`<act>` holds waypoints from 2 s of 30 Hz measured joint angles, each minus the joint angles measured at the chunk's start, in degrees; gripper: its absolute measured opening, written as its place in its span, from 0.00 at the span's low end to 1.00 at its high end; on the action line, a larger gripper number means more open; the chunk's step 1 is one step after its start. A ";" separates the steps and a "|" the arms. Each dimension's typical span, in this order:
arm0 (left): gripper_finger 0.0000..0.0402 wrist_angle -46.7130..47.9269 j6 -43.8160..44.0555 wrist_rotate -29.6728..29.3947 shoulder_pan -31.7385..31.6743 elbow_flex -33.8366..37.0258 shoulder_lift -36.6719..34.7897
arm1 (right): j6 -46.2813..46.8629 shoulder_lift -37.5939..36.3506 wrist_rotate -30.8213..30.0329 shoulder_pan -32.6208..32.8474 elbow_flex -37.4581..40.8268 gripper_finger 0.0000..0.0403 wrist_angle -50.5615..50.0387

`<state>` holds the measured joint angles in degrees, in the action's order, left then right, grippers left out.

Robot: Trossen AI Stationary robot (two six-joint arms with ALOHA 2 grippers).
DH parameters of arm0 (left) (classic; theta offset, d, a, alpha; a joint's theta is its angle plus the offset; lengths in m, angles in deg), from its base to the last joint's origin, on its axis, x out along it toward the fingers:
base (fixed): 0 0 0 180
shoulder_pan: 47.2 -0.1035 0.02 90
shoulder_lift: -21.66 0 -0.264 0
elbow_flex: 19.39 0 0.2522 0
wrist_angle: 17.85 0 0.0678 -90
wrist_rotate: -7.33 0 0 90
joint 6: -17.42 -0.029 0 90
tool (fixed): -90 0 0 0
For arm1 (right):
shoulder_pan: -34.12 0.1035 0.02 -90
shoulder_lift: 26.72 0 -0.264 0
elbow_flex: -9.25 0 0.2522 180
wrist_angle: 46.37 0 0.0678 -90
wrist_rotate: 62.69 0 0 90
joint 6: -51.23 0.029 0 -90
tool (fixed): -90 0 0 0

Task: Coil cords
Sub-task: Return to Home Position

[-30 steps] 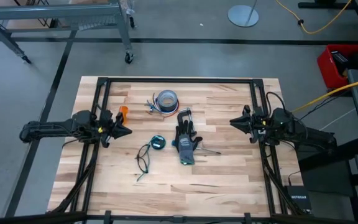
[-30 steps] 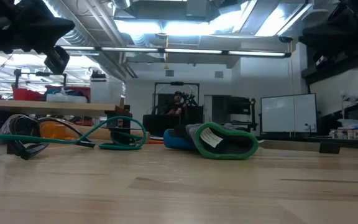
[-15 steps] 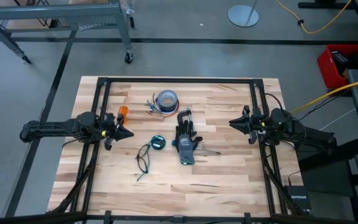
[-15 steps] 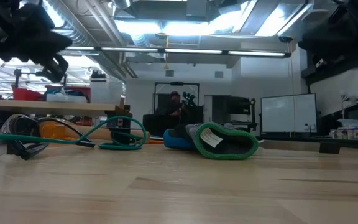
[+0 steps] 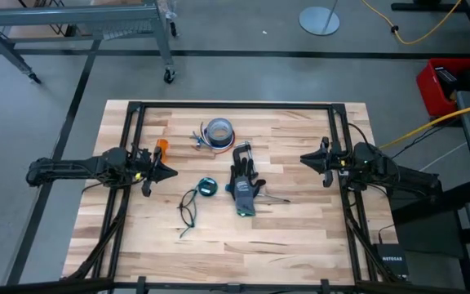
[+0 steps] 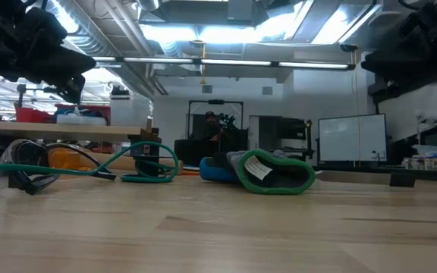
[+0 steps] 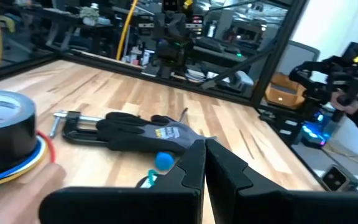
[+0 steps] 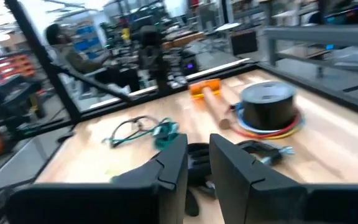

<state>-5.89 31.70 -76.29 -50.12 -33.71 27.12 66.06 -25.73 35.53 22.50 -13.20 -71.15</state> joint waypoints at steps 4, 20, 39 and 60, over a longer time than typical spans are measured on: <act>0.01 0.45 0.18 -2.27 -0.01 0.00 0.02 | -0.24 -0.02 -3.86 0.00 1.34 0.18 1.52; 0.01 1.29 -2.75 -7.07 -0.22 0.00 1.60 | -0.20 2.43 -7.53 0.02 8.00 0.18 12.11; 0.01 1.26 2.27 -7.25 -0.22 0.00 3.86 | -0.18 4.92 -8.28 -0.04 8.05 0.18 11.60; 0.01 1.24 1.84 -7.24 -0.22 0.02 3.86 | -0.18 4.90 -8.23 -0.02 8.13 0.18 11.44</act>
<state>-4.65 33.54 -83.54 -50.34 -33.69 30.98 65.88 -20.83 27.29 22.48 -5.07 -59.71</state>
